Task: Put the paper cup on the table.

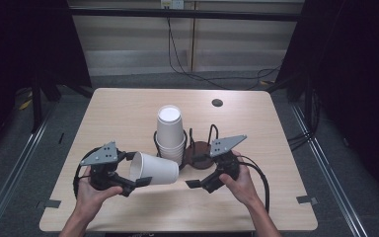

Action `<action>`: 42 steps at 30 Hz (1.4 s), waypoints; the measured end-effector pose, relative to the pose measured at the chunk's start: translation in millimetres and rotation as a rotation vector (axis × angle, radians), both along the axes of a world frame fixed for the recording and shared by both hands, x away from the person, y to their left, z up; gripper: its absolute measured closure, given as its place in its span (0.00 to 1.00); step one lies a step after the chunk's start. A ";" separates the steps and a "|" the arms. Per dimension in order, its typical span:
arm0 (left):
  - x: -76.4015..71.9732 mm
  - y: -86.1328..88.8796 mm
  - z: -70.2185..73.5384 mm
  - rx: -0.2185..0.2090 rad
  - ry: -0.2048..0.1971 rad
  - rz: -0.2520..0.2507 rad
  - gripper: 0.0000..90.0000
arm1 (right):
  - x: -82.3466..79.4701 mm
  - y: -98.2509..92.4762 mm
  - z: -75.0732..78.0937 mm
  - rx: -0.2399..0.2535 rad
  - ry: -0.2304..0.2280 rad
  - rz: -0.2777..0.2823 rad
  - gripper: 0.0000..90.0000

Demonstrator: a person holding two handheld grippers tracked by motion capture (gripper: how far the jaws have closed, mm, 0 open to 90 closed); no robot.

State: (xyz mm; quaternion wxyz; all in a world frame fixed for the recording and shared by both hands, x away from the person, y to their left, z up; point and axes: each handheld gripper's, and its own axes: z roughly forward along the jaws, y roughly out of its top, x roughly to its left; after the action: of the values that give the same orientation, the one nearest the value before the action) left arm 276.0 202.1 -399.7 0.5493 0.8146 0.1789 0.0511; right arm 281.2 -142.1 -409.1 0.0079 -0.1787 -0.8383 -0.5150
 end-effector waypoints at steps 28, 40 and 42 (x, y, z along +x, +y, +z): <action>20.5 44.5 17.9 0.114 0.042 0.199 0.13 | -4.2 -7.0 -0.8 0.002 -0.010 0.002 0.15; 37.3 49.7 34.3 0.239 0.060 0.249 0.13 | -4.8 -7.8 -0.1 0.003 -0.018 0.029 0.15; 39.1 49.7 37.1 0.261 0.062 0.259 0.13 | -5.0 -8.3 0.2 0.006 -0.021 0.027 0.15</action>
State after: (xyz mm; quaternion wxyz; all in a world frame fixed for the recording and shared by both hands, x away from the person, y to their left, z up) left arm 315.1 251.8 -362.6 0.4221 0.8503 0.2911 0.1189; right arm 276.2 -150.4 -408.9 0.0067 -0.1619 -0.8392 -0.5192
